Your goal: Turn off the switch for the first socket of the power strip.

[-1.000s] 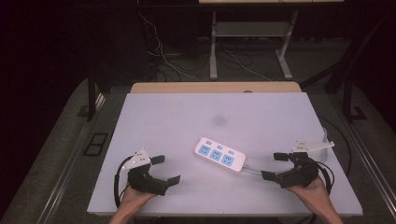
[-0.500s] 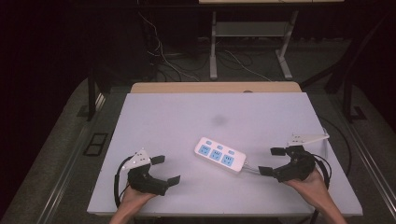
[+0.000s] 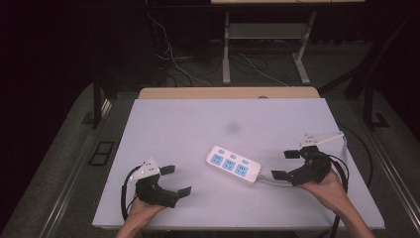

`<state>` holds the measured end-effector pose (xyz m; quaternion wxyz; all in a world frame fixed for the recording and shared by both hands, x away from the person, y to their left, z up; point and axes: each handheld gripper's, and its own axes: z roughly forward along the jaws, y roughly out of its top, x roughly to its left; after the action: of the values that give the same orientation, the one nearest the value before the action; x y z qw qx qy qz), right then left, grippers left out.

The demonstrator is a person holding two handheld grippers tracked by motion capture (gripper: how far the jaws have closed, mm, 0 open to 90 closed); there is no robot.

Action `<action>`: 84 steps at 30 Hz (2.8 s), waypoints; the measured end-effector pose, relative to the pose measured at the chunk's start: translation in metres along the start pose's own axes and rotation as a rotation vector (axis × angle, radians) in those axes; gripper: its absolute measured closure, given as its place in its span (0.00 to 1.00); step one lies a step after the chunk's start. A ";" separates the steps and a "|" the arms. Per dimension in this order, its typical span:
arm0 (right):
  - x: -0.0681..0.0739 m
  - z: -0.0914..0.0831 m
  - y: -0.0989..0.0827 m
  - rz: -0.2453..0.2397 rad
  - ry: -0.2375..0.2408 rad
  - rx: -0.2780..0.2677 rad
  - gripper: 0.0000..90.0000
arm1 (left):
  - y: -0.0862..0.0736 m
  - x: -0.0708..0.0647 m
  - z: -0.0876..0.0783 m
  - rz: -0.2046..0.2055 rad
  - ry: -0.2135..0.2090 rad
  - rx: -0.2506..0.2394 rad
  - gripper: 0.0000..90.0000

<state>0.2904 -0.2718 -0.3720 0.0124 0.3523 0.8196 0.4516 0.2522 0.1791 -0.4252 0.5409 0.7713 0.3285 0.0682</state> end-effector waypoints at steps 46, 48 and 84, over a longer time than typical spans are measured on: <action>-0.004 0.051 0.046 -0.077 0.029 0.194 0.39 | 0.000 0.001 0.000 0.001 0.000 0.005 0.00; -0.004 0.052 0.048 -0.076 0.039 0.203 0.45 | 0.000 0.001 -0.001 0.001 0.001 0.006 0.00; -0.010 0.087 0.052 -0.070 0.046 0.294 1.00 | -0.001 0.006 -0.003 -0.014 0.009 0.000 0.00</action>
<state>0.3573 -0.1961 -0.3874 -0.0425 0.3112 0.8888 0.3338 0.2552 0.1850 -0.4264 0.5398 0.7688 0.3362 0.0677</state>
